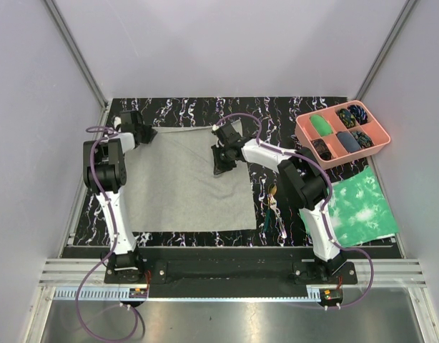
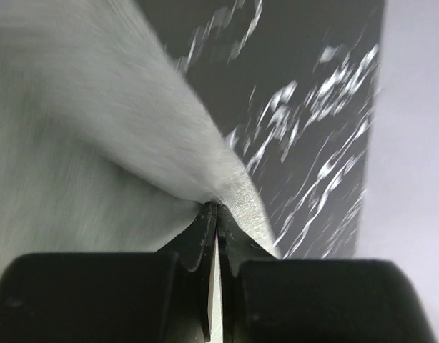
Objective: Fold the napkin into a case and place the utensils inside
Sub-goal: Flatten out the crumpled napkin at the center of the board.
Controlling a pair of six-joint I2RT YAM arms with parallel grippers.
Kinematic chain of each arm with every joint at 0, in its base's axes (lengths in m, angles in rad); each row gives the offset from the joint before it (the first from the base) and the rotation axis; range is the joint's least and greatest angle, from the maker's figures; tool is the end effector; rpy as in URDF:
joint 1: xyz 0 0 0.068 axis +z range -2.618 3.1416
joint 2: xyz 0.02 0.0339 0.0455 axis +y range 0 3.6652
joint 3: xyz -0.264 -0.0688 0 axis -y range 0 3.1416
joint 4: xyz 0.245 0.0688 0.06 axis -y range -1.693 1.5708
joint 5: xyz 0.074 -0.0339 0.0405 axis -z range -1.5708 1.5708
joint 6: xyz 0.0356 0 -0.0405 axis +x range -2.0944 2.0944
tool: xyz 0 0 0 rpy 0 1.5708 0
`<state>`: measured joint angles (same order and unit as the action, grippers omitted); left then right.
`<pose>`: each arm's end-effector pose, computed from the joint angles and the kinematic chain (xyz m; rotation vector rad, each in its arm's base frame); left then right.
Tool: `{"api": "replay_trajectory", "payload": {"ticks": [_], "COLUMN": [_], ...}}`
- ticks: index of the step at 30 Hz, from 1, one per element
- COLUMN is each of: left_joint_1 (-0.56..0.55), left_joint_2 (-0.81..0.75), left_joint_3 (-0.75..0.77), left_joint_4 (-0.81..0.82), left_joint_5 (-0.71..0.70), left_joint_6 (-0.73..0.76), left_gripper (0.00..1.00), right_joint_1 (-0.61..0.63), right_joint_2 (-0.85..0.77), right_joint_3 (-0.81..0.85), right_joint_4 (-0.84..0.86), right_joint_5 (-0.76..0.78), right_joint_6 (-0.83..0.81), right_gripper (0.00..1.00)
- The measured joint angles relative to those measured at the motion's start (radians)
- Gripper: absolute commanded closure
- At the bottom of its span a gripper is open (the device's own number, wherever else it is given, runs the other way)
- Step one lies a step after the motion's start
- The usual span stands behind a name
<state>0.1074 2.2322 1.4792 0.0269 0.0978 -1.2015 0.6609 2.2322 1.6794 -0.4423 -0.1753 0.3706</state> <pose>0.4814 0.0484 0.1254 -1.4113 1.9257 -0.6577 0.3763 0.3005 0.1528 -0.4538 2.6254 0.5925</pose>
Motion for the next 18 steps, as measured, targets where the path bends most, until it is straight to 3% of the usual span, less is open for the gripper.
{"api": "replay_trajectory", "payload": {"ticks": [3, 7, 11, 12, 14, 15, 18], "left_joint_1": [0.023, 0.05, 0.056, 0.053, 0.042, 0.037, 0.013], "left_joint_2": [0.079, 0.178, 0.144, 0.12, 0.013, -0.046, -0.311], "left_joint_3": [0.091, 0.225, 0.233, 0.222, 0.148, 0.105, -0.076], "left_joint_4": [0.057, 0.18, 0.226, 0.219, 0.185, 0.161, 0.049], "left_joint_5": [0.007, 0.043, 0.117, 0.132, 0.162, 0.173, 0.196], "left_joint_6": [-0.027, -0.034, 0.01, 0.028, 0.072, 0.088, 0.155], "left_gripper": [0.91, 0.79, 0.72, 0.7, 0.67, 0.67, 0.61], "right_joint_1": [0.0, 0.0, -0.001, -0.001, -0.003, -0.005, -0.012], "right_joint_2": [-0.002, -0.017, -0.04, -0.046, -0.061, -0.069, -0.106], "right_joint_3": [-0.004, -0.025, -0.044, -0.045, -0.045, -0.045, -0.044], "right_joint_4": [0.004, 0.003, -0.017, -0.025, -0.043, -0.051, -0.089], "right_joint_5": [0.0, -0.001, 0.007, 0.016, 0.033, 0.038, 0.073], "right_joint_6": [0.0, 0.0, 0.0, 0.0, 0.002, 0.003, -0.004], "right_gripper": [0.81, 0.77, 0.51, 0.38, 0.29, 0.19, 0.08]}}
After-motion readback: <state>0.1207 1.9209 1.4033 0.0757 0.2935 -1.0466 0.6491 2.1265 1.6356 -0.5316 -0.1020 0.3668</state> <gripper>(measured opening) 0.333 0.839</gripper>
